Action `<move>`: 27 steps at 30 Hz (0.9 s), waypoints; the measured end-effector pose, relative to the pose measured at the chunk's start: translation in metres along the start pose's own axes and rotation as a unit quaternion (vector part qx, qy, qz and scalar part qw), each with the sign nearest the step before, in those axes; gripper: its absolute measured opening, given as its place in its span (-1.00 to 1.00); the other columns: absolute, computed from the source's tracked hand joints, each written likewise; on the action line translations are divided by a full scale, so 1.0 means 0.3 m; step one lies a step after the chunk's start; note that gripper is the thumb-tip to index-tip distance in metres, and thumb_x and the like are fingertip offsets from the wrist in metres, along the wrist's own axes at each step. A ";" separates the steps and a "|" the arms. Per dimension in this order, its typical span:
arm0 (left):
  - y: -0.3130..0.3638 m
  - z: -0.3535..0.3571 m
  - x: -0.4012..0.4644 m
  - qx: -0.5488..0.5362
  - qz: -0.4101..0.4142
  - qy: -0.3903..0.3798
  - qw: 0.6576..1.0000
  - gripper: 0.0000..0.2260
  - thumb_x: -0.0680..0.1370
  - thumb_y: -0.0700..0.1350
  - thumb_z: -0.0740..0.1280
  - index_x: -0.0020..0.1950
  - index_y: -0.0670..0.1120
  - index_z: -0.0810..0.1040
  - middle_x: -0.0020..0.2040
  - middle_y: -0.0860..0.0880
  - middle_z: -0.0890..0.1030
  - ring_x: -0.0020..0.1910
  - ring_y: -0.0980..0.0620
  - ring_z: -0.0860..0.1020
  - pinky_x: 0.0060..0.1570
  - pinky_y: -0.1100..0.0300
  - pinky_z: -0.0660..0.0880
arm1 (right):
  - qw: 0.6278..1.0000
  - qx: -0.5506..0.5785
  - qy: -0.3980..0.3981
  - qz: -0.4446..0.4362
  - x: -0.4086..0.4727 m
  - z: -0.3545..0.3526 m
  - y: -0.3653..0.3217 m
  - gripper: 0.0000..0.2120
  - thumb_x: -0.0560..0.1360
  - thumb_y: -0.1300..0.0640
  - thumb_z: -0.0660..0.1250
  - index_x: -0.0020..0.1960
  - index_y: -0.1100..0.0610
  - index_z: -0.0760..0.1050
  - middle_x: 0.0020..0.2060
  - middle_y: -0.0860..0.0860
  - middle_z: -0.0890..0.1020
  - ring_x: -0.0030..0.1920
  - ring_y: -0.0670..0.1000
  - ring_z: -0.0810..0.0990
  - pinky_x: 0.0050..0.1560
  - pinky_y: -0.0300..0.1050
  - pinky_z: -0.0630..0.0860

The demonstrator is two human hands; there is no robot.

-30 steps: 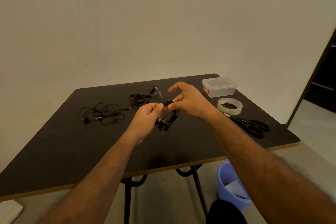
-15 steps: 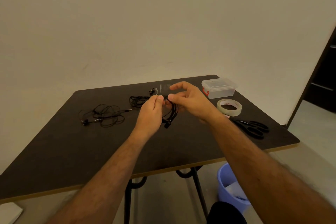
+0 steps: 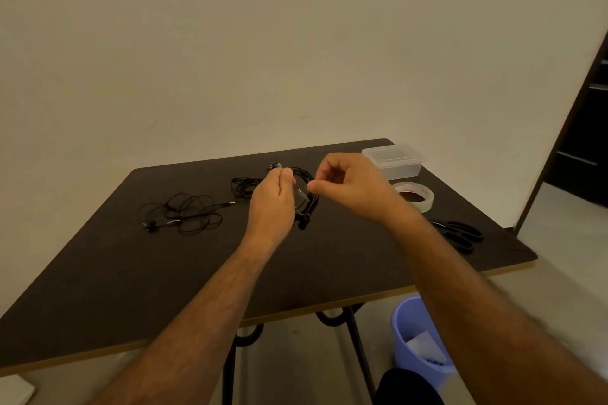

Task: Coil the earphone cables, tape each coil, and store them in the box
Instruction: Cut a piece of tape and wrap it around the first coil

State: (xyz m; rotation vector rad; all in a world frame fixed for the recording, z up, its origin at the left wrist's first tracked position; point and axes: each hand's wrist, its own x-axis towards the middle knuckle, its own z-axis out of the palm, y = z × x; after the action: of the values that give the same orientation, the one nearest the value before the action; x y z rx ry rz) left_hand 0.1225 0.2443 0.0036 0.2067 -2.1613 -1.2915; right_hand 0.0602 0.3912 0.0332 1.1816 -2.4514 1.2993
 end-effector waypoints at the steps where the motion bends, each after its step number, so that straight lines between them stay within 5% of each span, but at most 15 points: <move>1: 0.002 0.002 -0.002 0.002 0.004 0.000 1.000 -0.71 0.71 0.02 0.05 -0.14 0.02 0.44 -0.25 -0.06 0.50 -0.24 -0.03 0.49 -0.14 -0.10 0.51 | 1.000 -0.019 0.005 -0.002 -0.001 0.006 -0.008 -0.89 0.49 0.05 0.44 -0.16 0.02 0.53 -0.28 -0.08 0.59 -0.27 -0.15 0.52 -0.19 -0.20 0.51; 10: 0.010 0.021 -0.004 0.008 0.009 -0.008 1.000 -0.70 0.71 -0.01 0.06 -0.18 0.03 0.43 -0.27 0.03 0.48 -0.31 0.13 0.43 -0.35 0.27 0.34 | 0.981 -0.159 0.101 -0.037 0.011 0.080 -0.003 -0.86 0.48 0.04 0.44 -0.08 0.01 0.49 -0.21 -0.10 0.55 -0.20 -0.10 0.52 -0.19 -0.15 0.53; 17: 0.020 0.034 -0.011 -0.009 0.014 -0.019 1.000 -0.66 0.71 0.00 0.07 -0.08 -0.16 0.50 -0.26 -0.06 0.44 -0.30 0.03 0.39 -0.28 0.06 0.37 | 0.948 -0.229 0.210 -0.070 0.005 0.108 0.014 -0.88 0.49 0.10 0.42 -0.12 0.06 0.48 -0.17 -0.06 0.51 -0.24 -0.08 0.46 -0.30 -0.26 0.39; 22: 0.014 0.040 -0.016 -0.028 -0.006 -0.035 0.999 -0.70 0.69 0.03 0.09 -0.17 0.05 0.48 -0.30 0.02 0.45 -0.30 0.10 0.43 -0.22 -0.01 0.44 | 0.937 -0.227 0.249 -0.091 -0.002 0.116 0.024 -0.87 0.46 0.19 0.42 -0.16 0.10 0.46 -0.27 -0.02 0.53 -0.31 -0.03 0.48 -0.34 -0.15 0.43; 27: 0.013 0.043 -0.018 -0.065 -0.034 -0.039 0.997 -0.71 0.69 0.02 0.12 -0.06 0.02 0.59 -0.38 0.05 0.39 -0.38 0.13 0.38 -0.27 0.08 0.39 | 0.933 -0.225 0.255 -0.117 -0.014 0.111 0.026 -0.86 0.45 0.25 0.44 -0.18 0.14 0.47 -0.33 -0.01 0.55 -0.38 -0.02 0.51 -0.33 -0.07 0.49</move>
State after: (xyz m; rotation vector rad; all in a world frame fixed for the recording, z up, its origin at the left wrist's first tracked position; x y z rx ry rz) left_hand 0.1203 0.2582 0.0004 0.1799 -2.1425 -1.4954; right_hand 0.0656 0.3714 0.0056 0.8482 -1.9996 0.7846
